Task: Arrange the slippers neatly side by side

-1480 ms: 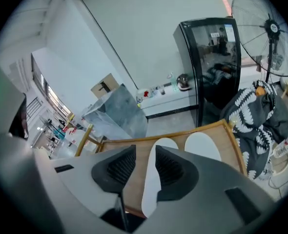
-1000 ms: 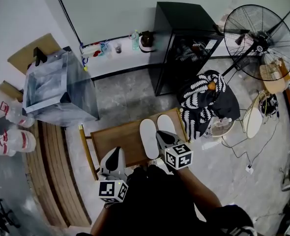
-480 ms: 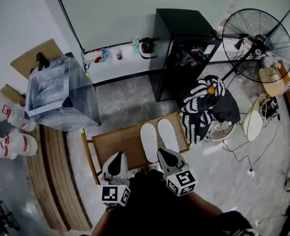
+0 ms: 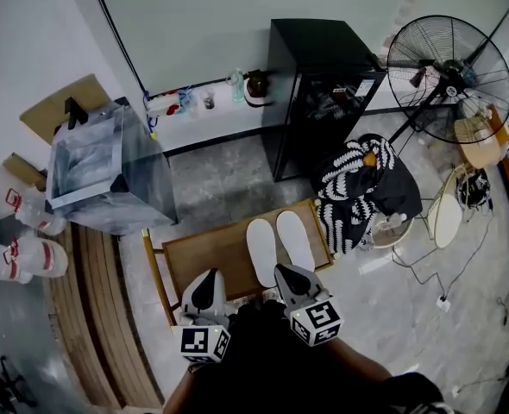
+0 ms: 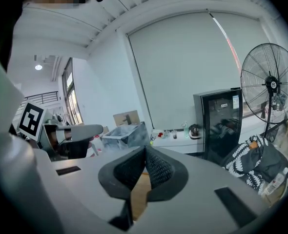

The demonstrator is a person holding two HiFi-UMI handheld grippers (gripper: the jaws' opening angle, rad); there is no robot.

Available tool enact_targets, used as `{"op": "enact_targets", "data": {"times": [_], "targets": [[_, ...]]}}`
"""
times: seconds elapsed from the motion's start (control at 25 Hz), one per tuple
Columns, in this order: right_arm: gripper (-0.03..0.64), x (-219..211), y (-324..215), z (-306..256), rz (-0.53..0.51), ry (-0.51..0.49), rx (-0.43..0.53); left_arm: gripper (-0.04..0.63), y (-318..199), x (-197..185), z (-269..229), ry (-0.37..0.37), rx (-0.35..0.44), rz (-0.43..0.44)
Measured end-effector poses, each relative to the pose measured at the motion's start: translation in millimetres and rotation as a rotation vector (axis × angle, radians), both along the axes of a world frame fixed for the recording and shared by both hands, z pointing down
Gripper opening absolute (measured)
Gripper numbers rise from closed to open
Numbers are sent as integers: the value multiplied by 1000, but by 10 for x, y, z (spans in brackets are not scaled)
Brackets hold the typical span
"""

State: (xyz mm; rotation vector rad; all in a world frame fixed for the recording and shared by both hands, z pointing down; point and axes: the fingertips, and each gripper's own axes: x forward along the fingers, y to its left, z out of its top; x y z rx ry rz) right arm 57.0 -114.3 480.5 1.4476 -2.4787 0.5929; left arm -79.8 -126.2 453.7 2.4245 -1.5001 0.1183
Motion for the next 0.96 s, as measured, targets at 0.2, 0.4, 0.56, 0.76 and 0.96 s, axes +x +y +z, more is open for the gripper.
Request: {"op": "enact_targets", "data": {"times": [0.2, 0.4, 0.56, 0.76, 0.96], "targets": [[12, 27, 4, 5, -2, 12, -8, 17, 2, 22, 0, -11, 3, 5], [12, 51, -12, 28, 4, 20, -7, 17, 2, 5, 43, -5, -9, -5], [12, 43, -15, 56, 2, 28, -10, 17, -2, 3, 40, -9, -5, 1], [12, 52, -30, 66, -3, 30, -15, 17, -13, 25, 52, -1, -18, -2], [12, 53, -41, 78, -7, 32, -16, 17, -34, 37, 50, -9, -7, 5]]}}
